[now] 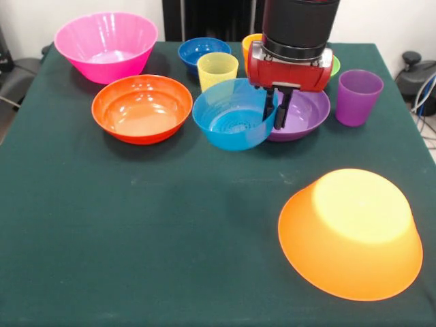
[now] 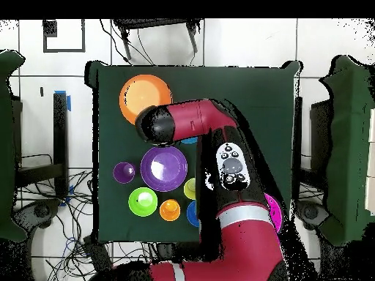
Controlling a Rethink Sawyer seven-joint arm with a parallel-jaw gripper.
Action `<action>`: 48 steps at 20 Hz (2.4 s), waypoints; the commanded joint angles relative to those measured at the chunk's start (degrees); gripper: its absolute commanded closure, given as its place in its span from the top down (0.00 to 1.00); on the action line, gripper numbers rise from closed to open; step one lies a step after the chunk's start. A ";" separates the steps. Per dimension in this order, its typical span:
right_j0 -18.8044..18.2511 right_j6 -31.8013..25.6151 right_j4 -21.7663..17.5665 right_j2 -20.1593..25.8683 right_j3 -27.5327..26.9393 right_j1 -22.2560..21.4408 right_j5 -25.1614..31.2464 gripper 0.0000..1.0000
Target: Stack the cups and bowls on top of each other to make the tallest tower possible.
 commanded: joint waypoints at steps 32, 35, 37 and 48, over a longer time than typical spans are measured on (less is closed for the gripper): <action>20.52 13.22 5.04 -13.93 -41.50 19.76 23.20 0.00; 21.00 15.35 5.74 -13.63 -43.07 23.32 19.73 0.00; 21.37 16.29 6.41 -13.57 -43.31 24.46 17.96 0.00; 23.63 20.46 11.39 -14.92 -41.05 26.28 15.51 0.00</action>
